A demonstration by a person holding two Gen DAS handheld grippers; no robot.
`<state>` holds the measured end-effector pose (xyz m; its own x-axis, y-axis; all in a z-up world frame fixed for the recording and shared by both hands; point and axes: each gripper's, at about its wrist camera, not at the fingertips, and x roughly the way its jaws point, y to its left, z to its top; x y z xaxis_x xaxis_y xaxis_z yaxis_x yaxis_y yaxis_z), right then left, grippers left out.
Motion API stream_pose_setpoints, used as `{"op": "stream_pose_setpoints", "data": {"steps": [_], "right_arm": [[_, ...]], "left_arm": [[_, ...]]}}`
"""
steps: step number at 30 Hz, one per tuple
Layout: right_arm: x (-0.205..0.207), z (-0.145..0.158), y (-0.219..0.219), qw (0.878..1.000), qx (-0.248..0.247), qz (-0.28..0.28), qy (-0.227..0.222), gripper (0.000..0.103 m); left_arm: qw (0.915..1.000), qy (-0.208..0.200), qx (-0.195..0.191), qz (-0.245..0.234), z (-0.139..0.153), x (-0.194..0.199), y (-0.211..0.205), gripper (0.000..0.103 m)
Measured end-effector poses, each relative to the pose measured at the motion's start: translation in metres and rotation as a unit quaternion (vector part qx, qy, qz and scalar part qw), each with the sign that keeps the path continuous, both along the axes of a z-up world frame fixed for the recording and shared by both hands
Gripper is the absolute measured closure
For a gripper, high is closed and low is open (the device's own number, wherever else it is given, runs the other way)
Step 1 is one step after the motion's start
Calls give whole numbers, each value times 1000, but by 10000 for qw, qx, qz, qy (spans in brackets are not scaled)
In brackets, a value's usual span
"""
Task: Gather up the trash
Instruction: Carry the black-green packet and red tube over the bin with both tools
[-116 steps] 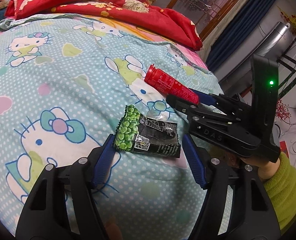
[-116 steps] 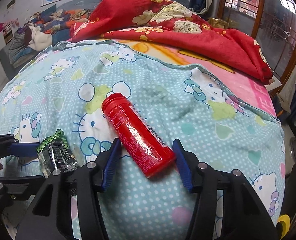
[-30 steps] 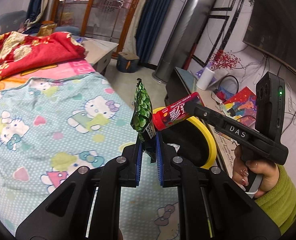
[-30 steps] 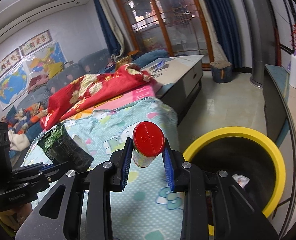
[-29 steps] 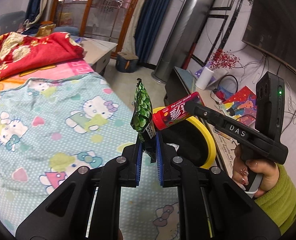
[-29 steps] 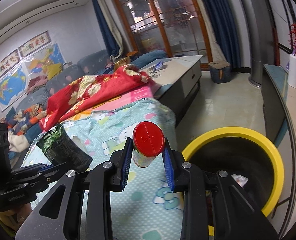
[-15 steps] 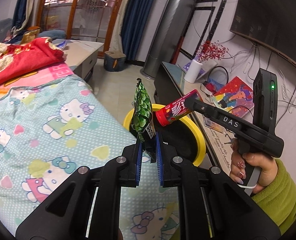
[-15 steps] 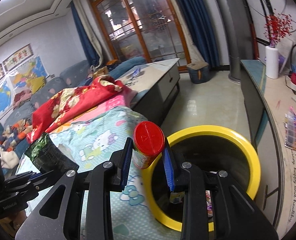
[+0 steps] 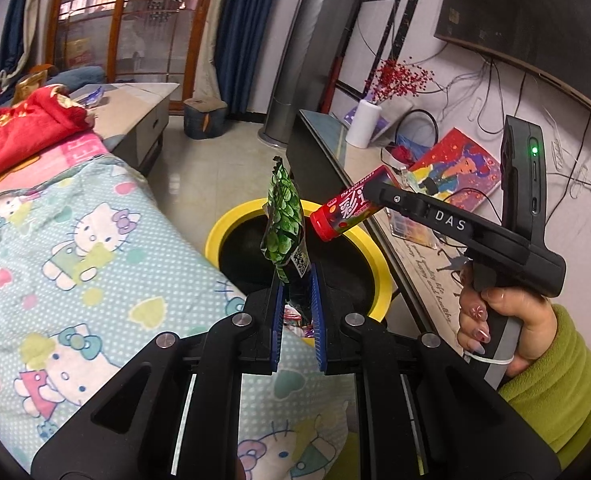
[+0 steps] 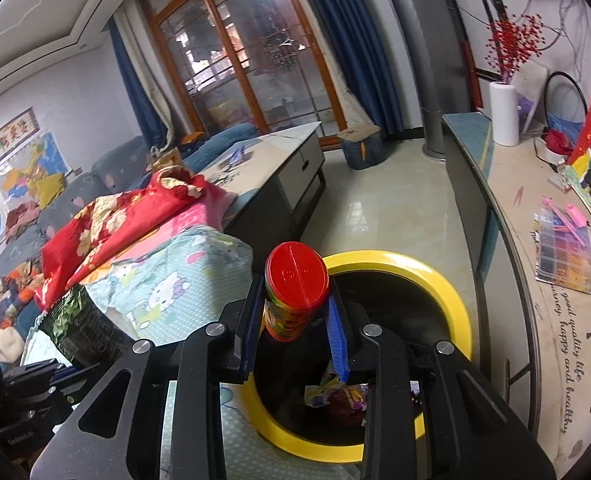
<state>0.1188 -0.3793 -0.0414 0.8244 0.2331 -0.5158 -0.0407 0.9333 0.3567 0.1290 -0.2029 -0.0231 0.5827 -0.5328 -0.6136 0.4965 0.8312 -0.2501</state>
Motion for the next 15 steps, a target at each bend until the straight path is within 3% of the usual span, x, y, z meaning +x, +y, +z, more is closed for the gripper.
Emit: {"op": "stream_pose_setpoints", "data": {"steps": [15], "right_arm": [[-2,-11,-37,9984,102,-533,125,75]], "left_arm": [[9993,-22,213,-307,-13,8,-36,95]]}}
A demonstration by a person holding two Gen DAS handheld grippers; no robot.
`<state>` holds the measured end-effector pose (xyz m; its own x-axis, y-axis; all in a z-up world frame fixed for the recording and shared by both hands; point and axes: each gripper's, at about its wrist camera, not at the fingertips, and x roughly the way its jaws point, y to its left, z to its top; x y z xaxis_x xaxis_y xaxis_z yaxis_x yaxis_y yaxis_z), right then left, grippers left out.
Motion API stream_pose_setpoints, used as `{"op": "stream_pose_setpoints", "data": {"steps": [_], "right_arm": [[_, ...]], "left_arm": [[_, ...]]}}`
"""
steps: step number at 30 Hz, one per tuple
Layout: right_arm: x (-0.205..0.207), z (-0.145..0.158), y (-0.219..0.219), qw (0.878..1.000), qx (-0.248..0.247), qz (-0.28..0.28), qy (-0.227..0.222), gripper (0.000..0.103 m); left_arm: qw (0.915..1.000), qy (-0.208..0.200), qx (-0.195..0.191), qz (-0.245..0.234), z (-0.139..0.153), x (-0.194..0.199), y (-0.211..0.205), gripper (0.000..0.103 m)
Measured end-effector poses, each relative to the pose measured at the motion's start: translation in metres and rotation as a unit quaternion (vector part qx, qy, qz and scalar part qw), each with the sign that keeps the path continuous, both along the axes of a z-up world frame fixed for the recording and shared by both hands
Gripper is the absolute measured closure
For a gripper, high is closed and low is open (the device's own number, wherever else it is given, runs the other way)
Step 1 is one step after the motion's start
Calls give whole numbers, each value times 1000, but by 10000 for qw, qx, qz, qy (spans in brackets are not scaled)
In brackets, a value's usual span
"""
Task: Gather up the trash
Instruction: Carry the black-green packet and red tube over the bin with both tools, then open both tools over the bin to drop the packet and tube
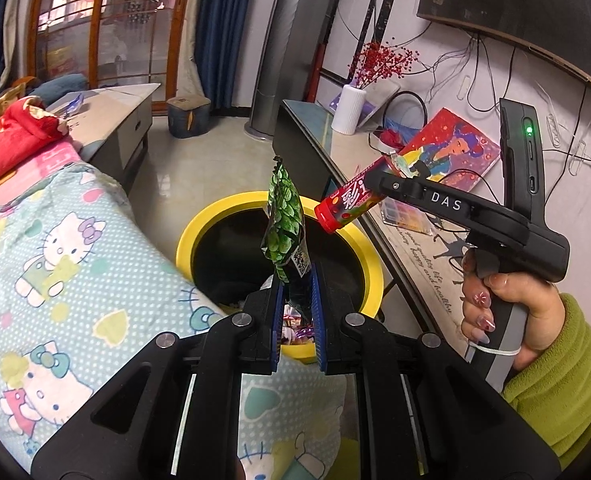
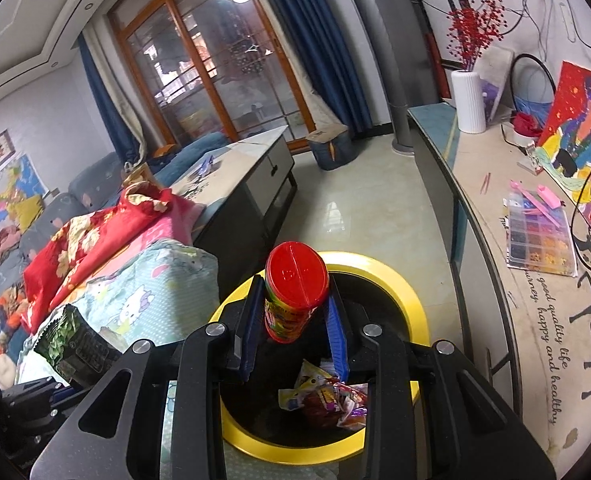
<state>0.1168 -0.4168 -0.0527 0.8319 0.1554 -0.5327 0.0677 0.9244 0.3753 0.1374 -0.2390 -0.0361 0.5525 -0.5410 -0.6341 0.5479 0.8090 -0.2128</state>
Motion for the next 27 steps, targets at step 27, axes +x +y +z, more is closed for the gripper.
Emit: {"op": "stream_pose_setpoints", "data": {"steps": [27], "right_arm": [[9,-30,-20,9987,252,-298,320,75]], "left_arm": [[9995,266,163,-62,-31,32,-39,88]]}}
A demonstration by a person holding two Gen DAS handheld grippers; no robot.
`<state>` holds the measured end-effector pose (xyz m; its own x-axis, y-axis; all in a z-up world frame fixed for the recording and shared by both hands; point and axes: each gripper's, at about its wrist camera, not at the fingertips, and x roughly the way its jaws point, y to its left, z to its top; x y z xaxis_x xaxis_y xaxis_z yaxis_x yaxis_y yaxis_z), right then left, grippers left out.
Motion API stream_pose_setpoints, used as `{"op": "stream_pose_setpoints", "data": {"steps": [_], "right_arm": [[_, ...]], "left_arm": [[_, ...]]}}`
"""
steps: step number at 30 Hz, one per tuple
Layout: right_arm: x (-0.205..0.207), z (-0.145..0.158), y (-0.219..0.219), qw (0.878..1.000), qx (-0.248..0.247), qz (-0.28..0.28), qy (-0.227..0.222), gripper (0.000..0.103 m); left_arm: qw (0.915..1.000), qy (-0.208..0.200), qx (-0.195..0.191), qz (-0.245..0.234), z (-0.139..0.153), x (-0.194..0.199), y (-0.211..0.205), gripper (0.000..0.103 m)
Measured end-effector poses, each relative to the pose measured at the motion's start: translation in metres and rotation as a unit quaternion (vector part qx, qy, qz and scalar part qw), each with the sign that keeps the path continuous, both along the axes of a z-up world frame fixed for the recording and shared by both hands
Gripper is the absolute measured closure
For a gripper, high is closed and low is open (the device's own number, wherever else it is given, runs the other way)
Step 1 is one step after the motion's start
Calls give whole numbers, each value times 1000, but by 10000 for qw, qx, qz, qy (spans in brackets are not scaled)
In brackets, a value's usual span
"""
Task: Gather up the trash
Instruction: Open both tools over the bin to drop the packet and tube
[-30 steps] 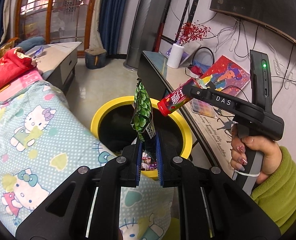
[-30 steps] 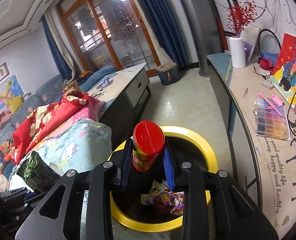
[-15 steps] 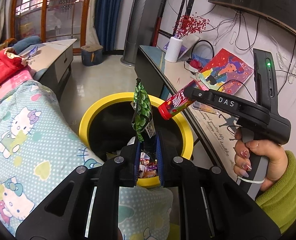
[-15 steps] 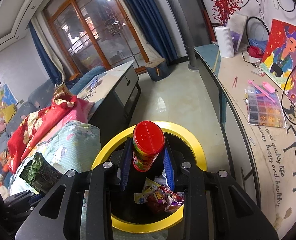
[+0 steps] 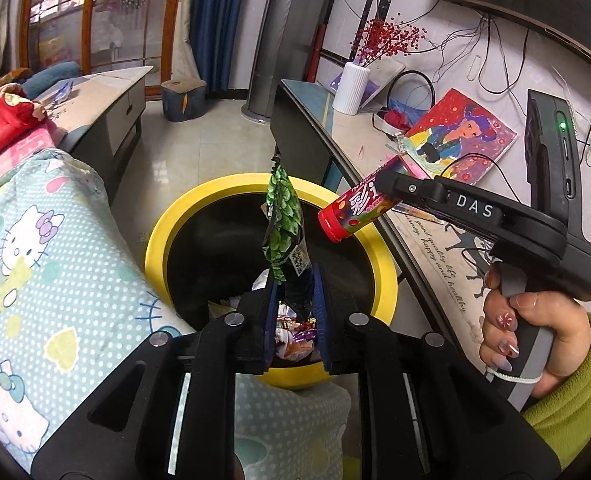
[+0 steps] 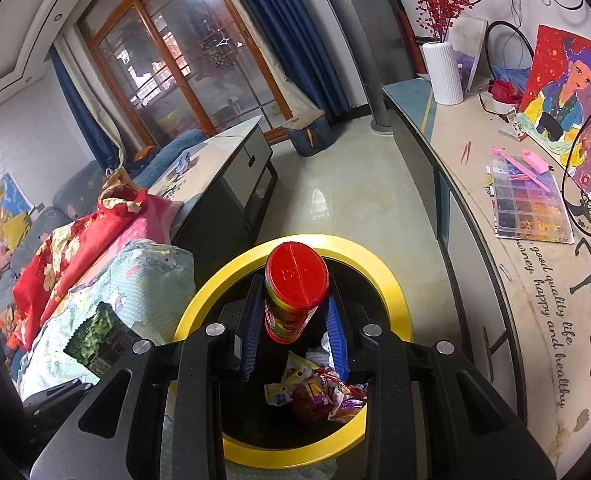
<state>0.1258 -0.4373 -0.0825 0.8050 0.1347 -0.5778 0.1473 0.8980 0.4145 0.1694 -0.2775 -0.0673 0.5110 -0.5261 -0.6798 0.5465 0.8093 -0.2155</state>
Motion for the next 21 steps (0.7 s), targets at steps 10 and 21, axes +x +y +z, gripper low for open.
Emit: {"op": "stream_pose_setpoints", "data": {"steps": [10,21], "right_arm": [[1,-2,8,9999,-88,84,28,63],[-11,10,10,9995,-321,40,-23,44]], "left_arm": [[9997,118,-68,194,2,10,7,39],[9990,166,-71,410,8,11,22,11]]}}
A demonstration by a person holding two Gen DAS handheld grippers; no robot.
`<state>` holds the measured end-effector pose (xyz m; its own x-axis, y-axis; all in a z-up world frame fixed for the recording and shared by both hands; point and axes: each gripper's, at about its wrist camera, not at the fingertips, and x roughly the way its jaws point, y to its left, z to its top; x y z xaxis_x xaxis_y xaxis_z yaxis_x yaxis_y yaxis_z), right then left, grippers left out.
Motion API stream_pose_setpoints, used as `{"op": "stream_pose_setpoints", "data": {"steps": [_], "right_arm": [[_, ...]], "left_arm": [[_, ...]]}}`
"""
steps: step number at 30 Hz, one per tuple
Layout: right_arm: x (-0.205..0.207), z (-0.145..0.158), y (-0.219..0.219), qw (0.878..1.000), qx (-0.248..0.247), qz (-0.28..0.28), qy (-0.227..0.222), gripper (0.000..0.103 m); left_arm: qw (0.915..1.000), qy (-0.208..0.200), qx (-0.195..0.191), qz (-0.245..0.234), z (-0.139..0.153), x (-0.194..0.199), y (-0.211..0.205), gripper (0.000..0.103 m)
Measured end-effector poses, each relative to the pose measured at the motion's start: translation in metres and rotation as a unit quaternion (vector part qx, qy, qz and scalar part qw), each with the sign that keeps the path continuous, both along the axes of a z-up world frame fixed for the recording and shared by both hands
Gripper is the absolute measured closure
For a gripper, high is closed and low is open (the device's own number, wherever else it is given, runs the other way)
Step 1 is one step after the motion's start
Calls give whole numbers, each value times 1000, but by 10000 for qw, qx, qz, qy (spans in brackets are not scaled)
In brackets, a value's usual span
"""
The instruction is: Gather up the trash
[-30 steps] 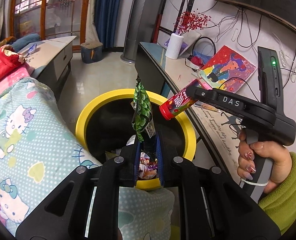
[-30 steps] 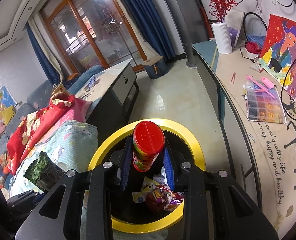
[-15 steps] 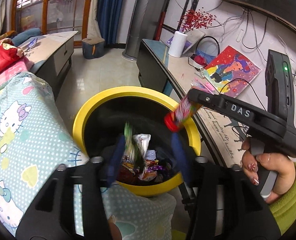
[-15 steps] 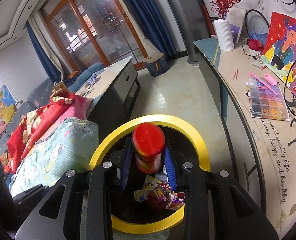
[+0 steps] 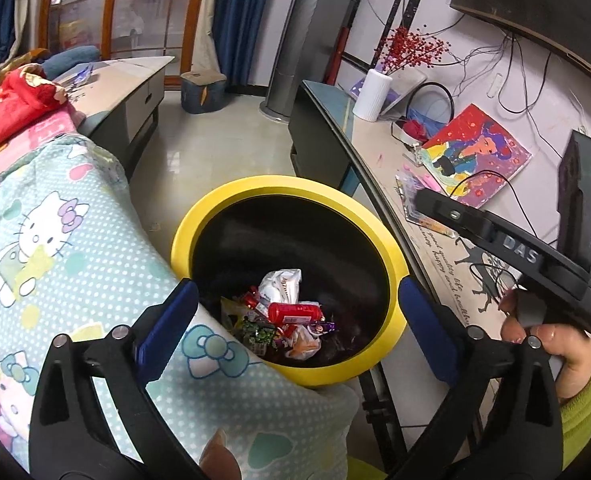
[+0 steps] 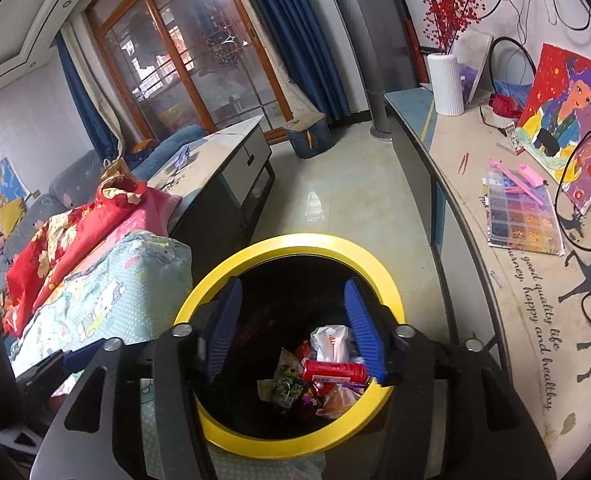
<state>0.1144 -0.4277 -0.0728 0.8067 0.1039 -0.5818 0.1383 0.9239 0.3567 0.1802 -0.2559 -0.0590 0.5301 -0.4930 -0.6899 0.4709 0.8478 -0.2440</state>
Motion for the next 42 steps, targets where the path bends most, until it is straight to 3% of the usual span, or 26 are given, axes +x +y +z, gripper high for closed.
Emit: {"op": "stream_pose_setpoints", "data": {"steps": [12,27,42], "right_arm": [[-27,17,8,9994,-332,-6,-138,22],[-45,39,58,9971,-543,241,-474,8],[-73,64,141,9845,-1319,261,-1125,7]], "left_arm": [[9993,-55,-15,380,14,-2,26,11],[9944,-320,-59,1003,34,-20,85,11],[9823,-803,2,1692,53,-52,158,11]]}}
